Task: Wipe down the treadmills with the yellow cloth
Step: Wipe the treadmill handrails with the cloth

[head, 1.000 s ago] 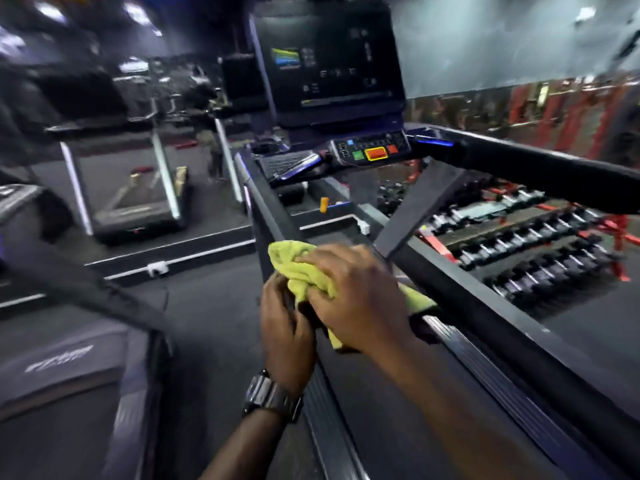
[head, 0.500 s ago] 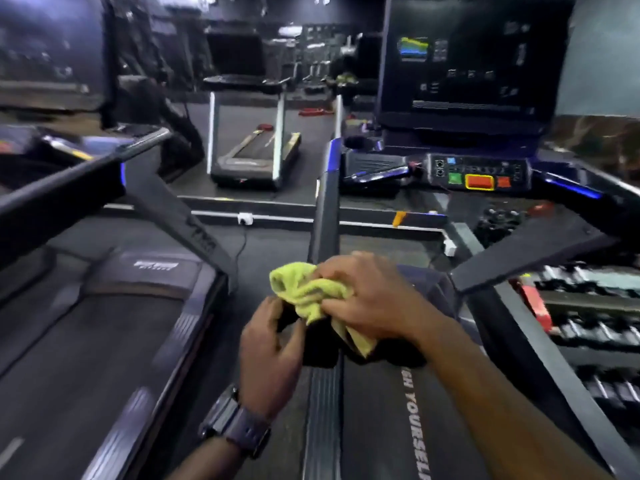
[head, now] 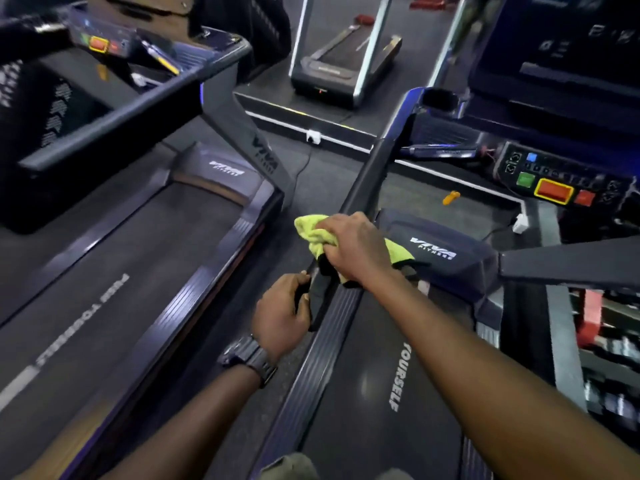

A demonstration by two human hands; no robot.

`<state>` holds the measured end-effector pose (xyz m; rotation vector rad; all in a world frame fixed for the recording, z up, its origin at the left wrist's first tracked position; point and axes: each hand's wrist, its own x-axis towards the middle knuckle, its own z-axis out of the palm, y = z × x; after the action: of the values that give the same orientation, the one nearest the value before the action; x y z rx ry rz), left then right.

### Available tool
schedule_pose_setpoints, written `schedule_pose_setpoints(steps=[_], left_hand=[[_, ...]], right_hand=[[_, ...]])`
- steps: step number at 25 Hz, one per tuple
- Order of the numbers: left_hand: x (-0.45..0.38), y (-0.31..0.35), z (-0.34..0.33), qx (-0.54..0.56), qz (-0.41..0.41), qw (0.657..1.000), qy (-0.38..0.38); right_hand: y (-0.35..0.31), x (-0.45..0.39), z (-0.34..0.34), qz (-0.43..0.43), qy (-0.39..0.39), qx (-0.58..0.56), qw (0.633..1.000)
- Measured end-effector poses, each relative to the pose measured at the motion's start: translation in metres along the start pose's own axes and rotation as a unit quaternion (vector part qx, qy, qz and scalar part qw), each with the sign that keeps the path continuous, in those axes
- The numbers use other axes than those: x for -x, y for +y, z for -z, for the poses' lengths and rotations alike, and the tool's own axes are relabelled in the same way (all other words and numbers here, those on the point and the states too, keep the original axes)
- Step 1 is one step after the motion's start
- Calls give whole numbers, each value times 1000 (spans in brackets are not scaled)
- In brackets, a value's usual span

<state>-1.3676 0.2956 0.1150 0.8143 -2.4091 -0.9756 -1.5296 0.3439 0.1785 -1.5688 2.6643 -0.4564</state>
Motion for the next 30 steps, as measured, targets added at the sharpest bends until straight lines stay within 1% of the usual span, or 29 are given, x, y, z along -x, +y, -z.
schedule_pose_setpoints(steps=[2, 3, 4, 5, 6, 7, 8, 9, 10, 11, 13, 14, 15, 17, 18, 19, 20, 21, 22, 23, 25, 26, 27, 29, 30], left_hand=[[-1, 20, -9, -54, 70, 996, 16], [-2, 30, -14, -76, 100, 992, 25], [-5, 39, -20, -98, 125, 987, 36], [-8, 48, -27, -123, 154, 979, 48], [-10, 56, -34, -144, 180, 971, 58], [-11, 64, -40, -156, 202, 964, 70], [-11, 70, -46, -163, 221, 958, 84], [-12, 75, -50, -175, 235, 951, 101], [-10, 76, -53, -194, 252, 940, 120], [-6, 77, -55, -208, 272, 929, 137], [2, 80, -59, -207, 310, 912, 172], [6, 83, -61, -200, 320, 908, 181], [8, 85, -63, -197, 315, 910, 185], [10, 84, -67, -196, 290, 915, 199], [11, 83, -70, -195, 288, 914, 211], [10, 81, -71, -196, 288, 912, 218], [10, 79, -72, -199, 288, 911, 220], [10, 78, -73, -198, 288, 910, 222], [10, 76, -74, -197, 290, 910, 220], [10, 75, -75, -194, 292, 911, 215], [9, 73, -76, -190, 299, 910, 217], [9, 75, -77, -190, 302, 907, 224], [8, 76, -79, -192, 306, 903, 234], [6, 79, -82, -212, 315, 889, 255], [2, 78, -84, -225, 331, 878, 263]], right_hand=[[8, 8, -17, 106, 10, 9, 994], [22, 8, -18, 137, 0, -2, 991], [35, 1, -16, 125, 0, -18, 992], [43, -8, -10, 96, 5, -34, 995], [46, -13, -7, 80, 9, -32, 996], [46, -11, -9, 110, 12, -13, 994], [48, -3, -13, 188, 9, 5, 982], [55, 3, -15, 272, 5, -13, 962], [69, 3, -14, 330, -16, -39, 943], [83, -6, -11, 333, -35, -53, 941], [94, -30, -3, 235, -16, -45, 971], [91, -31, -2, 218, -1, -32, 975], [83, -23, -6, 258, 1, -20, 966], [85, -8, -17, 399, 11, -42, 916], [95, -12, -13, 426, -11, -43, 904], [106, -29, -8, 391, -25, -44, 919], [111, -44, -2, 311, -17, -42, 949], [109, -52, 2, 241, 1, -27, 970], [99, -48, 1, 231, 22, -2, 973], [84, -33, -4, 297, 17, 4, 955], [81, -14, -16, 461, -11, -24, 887], [92, -22, -15, 498, -35, -35, 866], [104, -43, -12, 476, -36, -46, 878], [108, -70, -5, 356, 13, -58, 933], [101, -70, -9, 339, 29, -31, 940]])
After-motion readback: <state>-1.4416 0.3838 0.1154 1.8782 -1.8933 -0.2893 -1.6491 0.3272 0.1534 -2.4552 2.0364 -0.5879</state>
